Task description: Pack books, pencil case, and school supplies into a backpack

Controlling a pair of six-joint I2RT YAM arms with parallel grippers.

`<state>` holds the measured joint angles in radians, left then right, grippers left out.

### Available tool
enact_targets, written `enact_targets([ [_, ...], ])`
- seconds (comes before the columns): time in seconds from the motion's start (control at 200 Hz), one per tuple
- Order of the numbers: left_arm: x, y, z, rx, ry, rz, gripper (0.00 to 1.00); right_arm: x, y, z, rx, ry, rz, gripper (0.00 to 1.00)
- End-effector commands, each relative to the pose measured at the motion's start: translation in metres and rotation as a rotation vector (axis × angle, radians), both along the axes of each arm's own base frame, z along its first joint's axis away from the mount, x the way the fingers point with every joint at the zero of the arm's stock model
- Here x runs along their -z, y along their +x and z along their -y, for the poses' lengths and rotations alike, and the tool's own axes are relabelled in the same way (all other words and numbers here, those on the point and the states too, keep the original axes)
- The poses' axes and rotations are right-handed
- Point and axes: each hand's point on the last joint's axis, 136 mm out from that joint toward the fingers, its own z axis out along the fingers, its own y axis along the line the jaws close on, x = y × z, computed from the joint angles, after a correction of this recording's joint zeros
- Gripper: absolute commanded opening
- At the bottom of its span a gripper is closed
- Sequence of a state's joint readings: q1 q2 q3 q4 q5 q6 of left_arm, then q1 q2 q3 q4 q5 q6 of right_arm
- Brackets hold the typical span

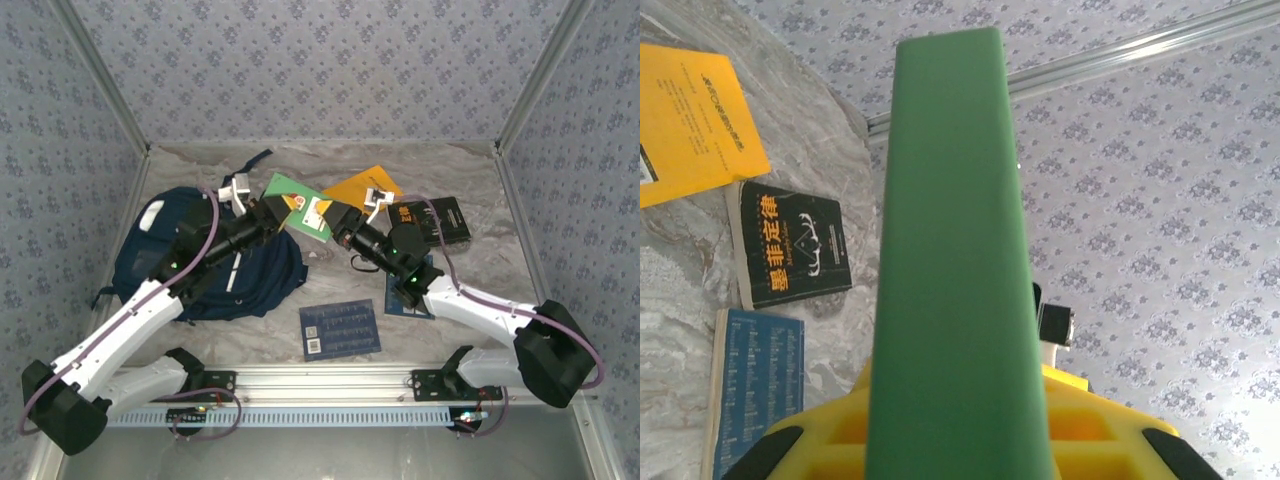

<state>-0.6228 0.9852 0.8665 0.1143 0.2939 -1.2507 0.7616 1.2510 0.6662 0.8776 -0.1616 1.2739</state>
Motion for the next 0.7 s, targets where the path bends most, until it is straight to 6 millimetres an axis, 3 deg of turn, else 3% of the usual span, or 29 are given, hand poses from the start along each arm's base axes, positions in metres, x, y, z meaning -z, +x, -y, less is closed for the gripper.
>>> enact_targets([
  [0.0,-0.01,-0.006,-0.004,-0.001,0.02,0.054,0.0,-0.024,-0.002,-0.001,-0.013,0.047,0.036,0.18],
  [0.095,0.002,-0.005,-0.01,-0.023,0.12,0.043,0.18,-0.014,-0.003,0.008,0.009,0.021,0.016,0.02],
  [0.21,0.03,-0.004,-0.029,-0.073,0.319,0.002,0.42,0.006,0.0,0.031,0.074,-0.046,-0.032,0.0],
  [0.28,0.051,-0.002,-0.048,-0.106,0.461,-0.03,0.5,0.024,-0.002,0.046,0.116,-0.154,-0.073,0.0],
  [0.355,0.078,0.0,-0.072,-0.139,0.584,-0.086,0.53,0.05,-0.007,0.068,0.184,-0.304,-0.129,0.0],
  [0.505,0.123,0.008,-0.116,-0.182,0.723,-0.191,0.55,0.071,-0.017,0.104,0.272,-0.421,-0.13,0.0],
  [0.695,0.166,0.03,-0.135,-0.135,0.917,-0.246,0.55,0.086,-0.022,0.117,0.278,-0.41,-0.127,0.0],
])
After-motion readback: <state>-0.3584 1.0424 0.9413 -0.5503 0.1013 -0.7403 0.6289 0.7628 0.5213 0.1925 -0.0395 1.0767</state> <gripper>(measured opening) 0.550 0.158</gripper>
